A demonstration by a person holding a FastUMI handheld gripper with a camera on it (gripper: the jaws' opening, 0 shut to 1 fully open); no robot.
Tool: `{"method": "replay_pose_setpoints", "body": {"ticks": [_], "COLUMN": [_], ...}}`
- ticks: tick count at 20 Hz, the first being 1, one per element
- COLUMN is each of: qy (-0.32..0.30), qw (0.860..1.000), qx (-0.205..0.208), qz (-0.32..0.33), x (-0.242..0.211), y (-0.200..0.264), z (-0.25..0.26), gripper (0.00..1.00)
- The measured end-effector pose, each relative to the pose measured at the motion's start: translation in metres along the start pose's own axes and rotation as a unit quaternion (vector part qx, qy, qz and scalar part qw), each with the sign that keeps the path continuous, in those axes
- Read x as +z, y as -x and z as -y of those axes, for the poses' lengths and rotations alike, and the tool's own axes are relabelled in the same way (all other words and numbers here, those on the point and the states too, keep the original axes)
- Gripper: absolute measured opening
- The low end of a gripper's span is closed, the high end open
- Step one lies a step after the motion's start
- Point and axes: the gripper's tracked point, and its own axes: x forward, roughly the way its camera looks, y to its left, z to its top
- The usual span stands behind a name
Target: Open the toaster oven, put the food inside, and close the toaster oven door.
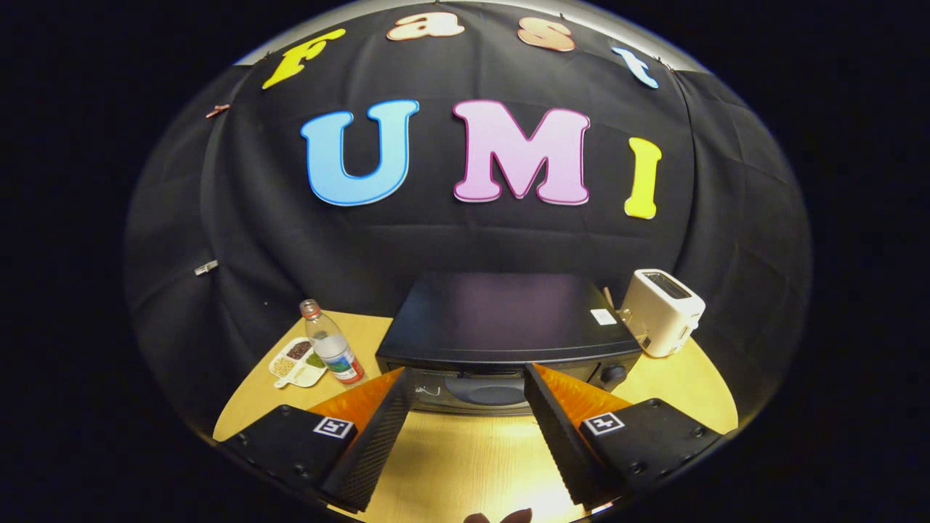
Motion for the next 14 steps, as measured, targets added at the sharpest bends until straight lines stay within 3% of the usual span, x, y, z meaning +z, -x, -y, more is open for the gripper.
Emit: {"method": "replay_pose_setpoints", "body": {"ticks": [8, 14], "qy": [0.007, -0.005], "qw": [0.999, 0.999], "qx": [-0.032, -0.027], "qz": [-0.041, -0.043], "x": [-0.025, -0.033], "y": [-0.066, -0.068], "z": [0.02, 0.016], "gripper": [0.98, 0.98]}}
